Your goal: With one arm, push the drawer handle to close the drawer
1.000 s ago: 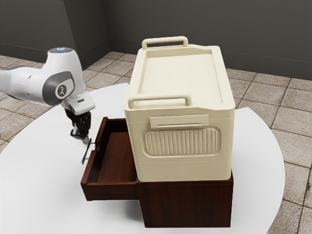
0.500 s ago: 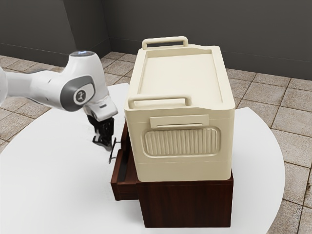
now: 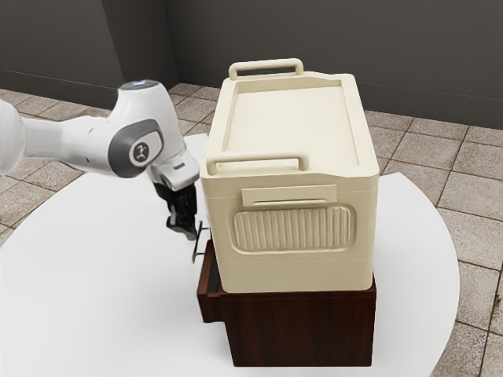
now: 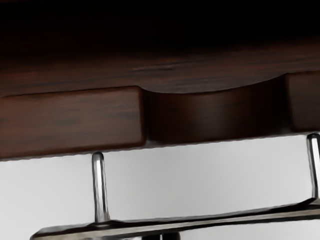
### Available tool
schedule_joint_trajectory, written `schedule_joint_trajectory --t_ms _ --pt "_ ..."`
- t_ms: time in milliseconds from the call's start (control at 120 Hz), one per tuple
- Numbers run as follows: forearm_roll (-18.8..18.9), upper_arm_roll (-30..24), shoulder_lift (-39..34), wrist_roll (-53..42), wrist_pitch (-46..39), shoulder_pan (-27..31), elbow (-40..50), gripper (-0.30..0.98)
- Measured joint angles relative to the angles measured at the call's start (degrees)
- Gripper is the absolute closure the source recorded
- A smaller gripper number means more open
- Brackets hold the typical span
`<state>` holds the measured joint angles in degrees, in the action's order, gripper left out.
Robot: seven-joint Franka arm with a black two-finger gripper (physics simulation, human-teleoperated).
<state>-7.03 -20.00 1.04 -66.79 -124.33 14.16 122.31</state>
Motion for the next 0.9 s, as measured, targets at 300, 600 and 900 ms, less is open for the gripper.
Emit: schedule_joint_trajectory --t_ms 300,600,900 --pt "-2.3 -5.1 1.8 0.0 -2.8 2.5 -1.8 0.79" --pt "-3.4 -5.5 -9.6 0.7 -0.3 3.3 3.5 0.79" --pt "4.9 19.4 -20.4 -3.9 25.4 6.9 -9.6 0.65"
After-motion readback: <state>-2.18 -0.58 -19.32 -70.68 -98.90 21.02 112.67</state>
